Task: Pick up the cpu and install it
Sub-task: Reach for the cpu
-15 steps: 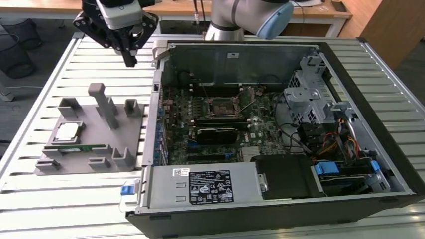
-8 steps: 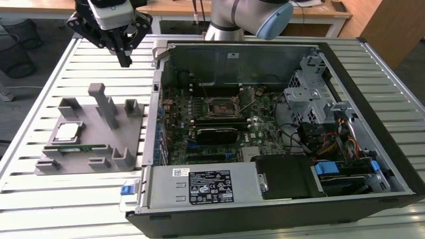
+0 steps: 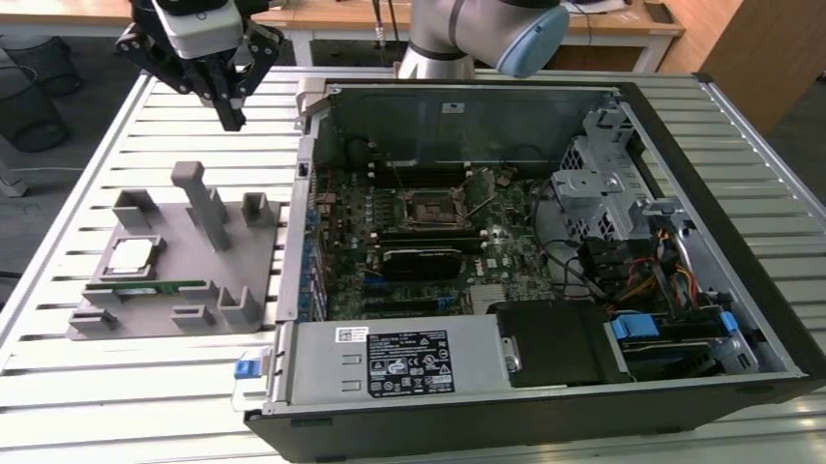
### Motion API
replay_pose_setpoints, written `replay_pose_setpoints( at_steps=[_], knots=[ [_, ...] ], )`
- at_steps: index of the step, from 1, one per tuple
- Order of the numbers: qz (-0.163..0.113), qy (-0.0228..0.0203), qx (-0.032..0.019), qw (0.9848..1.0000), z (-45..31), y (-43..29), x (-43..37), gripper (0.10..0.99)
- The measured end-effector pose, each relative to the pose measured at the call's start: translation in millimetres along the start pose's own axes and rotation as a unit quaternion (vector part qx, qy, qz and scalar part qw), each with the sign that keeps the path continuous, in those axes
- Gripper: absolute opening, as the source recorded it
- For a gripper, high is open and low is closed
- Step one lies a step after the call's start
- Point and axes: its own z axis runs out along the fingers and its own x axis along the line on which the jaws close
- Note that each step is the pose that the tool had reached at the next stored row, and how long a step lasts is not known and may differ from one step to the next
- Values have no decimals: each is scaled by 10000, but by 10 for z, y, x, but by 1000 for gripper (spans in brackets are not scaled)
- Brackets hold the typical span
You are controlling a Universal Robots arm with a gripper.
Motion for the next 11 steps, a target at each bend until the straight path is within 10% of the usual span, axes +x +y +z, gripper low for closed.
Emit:
replay_pose_setpoints(
  at_steps=[11],
  knots=[
    [0,3,0,10000,0,-11,139,106]
  ],
)
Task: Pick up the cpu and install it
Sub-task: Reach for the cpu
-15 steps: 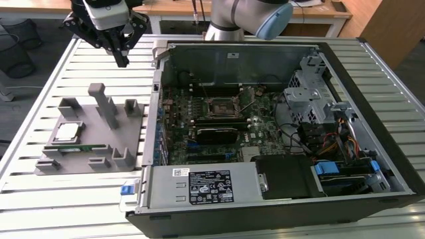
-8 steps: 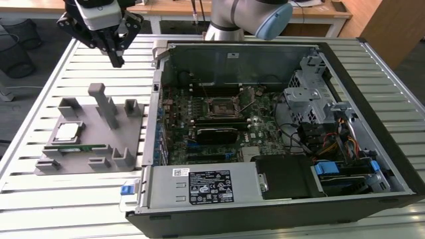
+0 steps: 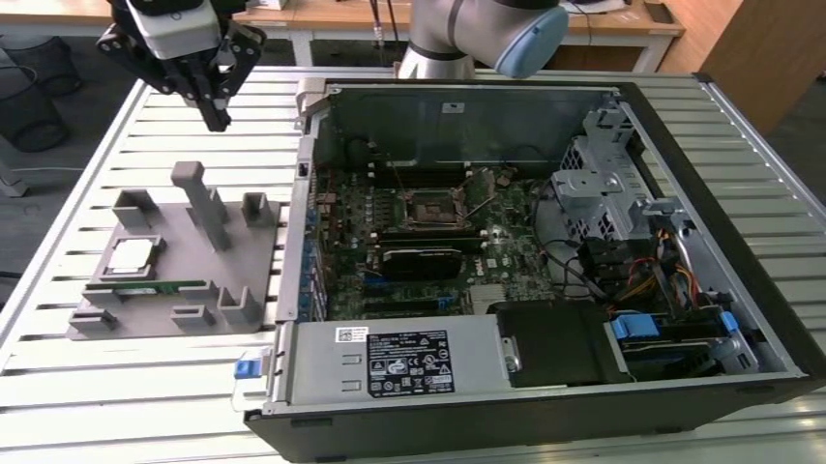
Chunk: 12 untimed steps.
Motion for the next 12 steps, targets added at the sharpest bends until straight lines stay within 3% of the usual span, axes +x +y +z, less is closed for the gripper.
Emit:
replay_pose_setpoints(
  at_steps=[12],
  knots=[
    [0,4,0,10000,3,-12,160,106]
  ],
)
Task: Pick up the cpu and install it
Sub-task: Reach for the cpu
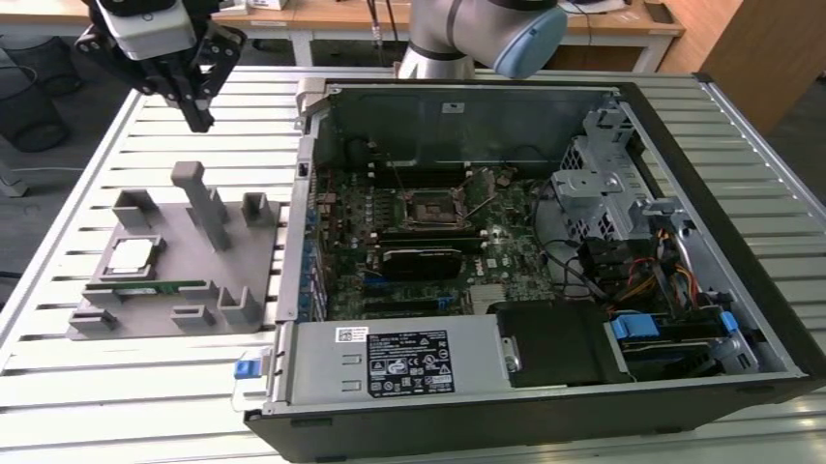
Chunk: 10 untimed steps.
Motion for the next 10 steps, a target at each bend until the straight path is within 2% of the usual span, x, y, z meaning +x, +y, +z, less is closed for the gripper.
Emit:
replay_pose_setpoints(
  at_steps=[10],
  knots=[
    [0,4,0,10000,4,-11,137,106]
  ],
)
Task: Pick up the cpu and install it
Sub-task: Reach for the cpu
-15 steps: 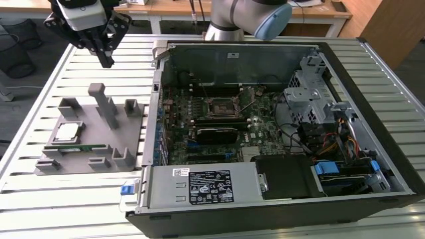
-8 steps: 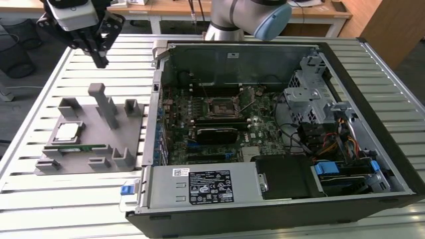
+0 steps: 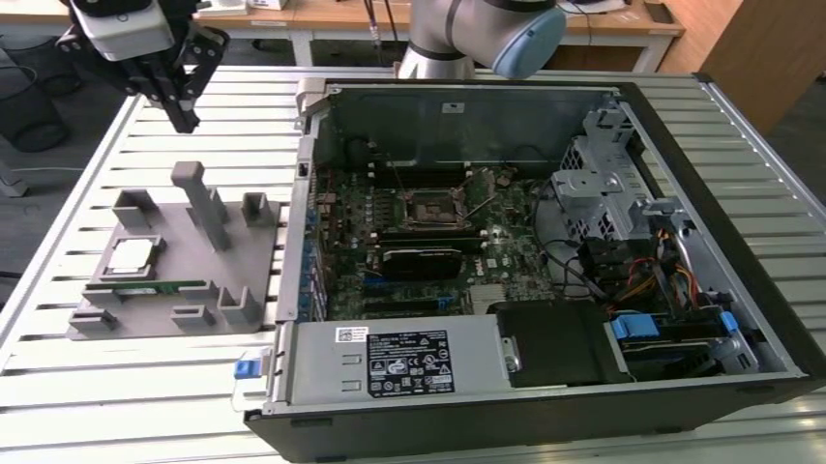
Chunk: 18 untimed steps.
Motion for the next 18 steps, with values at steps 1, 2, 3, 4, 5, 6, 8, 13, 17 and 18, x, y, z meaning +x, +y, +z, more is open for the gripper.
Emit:
replay_pose_setpoints(
  at_steps=[1,2,3,4,5,6,8,13,17,18],
  knots=[
    [0,0,0,10000,1,-1,14,106],
    [0,0,0,10000,1,-2,29,106],
    [0,1,0,10000,1,-3,43,106],
    [0,1,0,10000,2,-4,57,106],
    [0,2,0,10000,1,-5,72,106],
    [0,2,0,10000,2,-6,86,106],
    [0,2,0,10000,3,-9,114,106],
    [0,5,1,10000,4,-14,180,106],
    [0,7,1,10000,6,-18,235,106],
    [1,7,1,10000,7,-19,248,106]
  ],
)
